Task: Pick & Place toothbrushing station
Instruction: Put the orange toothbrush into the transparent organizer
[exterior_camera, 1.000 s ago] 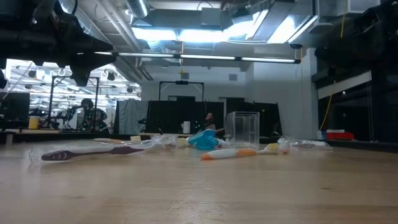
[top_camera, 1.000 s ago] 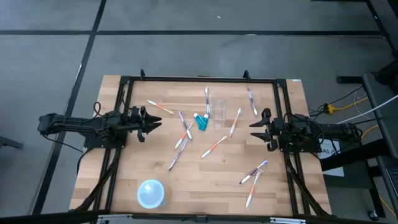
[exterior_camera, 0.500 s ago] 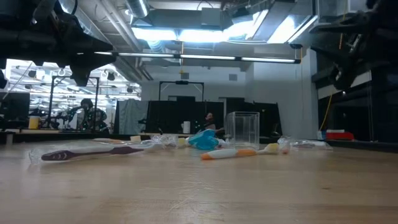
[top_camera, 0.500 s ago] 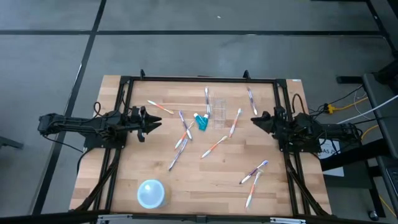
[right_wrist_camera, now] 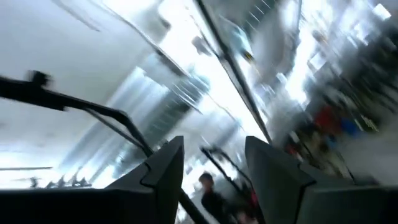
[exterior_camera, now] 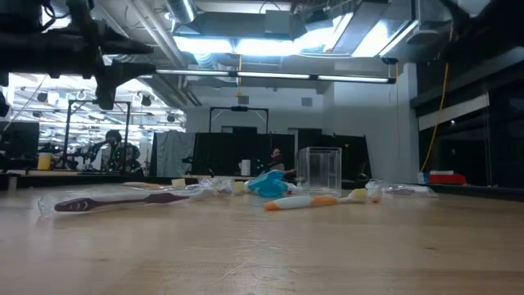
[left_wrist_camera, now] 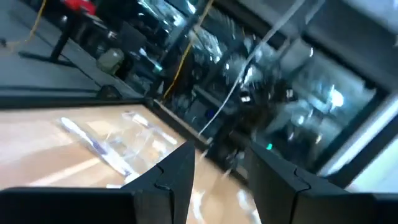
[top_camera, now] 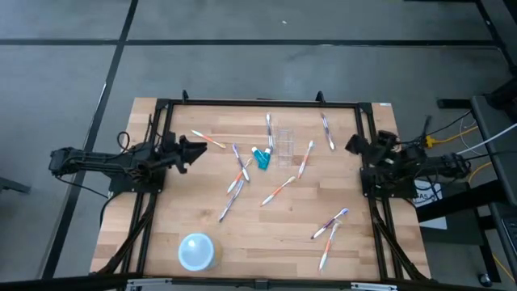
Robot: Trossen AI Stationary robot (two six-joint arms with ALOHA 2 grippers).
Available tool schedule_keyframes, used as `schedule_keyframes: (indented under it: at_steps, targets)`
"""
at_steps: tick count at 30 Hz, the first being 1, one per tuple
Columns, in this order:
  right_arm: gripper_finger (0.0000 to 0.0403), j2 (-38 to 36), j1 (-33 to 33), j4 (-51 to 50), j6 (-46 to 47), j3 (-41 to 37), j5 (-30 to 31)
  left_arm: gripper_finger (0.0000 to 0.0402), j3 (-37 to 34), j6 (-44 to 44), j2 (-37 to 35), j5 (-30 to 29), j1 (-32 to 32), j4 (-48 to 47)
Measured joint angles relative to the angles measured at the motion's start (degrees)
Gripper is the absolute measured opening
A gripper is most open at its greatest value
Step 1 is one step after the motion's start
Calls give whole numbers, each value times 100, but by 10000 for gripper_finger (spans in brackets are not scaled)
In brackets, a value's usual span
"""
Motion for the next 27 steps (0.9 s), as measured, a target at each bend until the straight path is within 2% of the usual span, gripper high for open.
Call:
schedule_keyframes:
  at_steps: [4,7,11,15,17,20,23,27]
  targets:
    - [174,621,180,1061,-1019,261,-73,136,0,-133,-4,948,-2,1282]
    - [174,1268,279,1398,-1827,871,-689,136,14,-123,-5,1586,-3,2657]
    - [174,2123,358,1414,-3089,2049,-1705,136,223,195,-7,1756,-2,3841]
    - [174,2756,377,1139,-3613,3281,-2285,136,643,795,4,1740,-2,3964]
    - [174,2858,372,287,-3511,3959,-2483,136,926,1041,80,1652,-2,3947]
    - [174,2969,375,-1820,-3582,5197,-2357,136,1412,1399,251,1663,-2,3814]
    - [174,3316,377,-4372,-3341,6572,-1235,136,2052,1765,440,1745,-2,3300]
    - [174,4122,377,-8181,-1987,8319,576,136,3082,2154,660,1503,-3,1413]
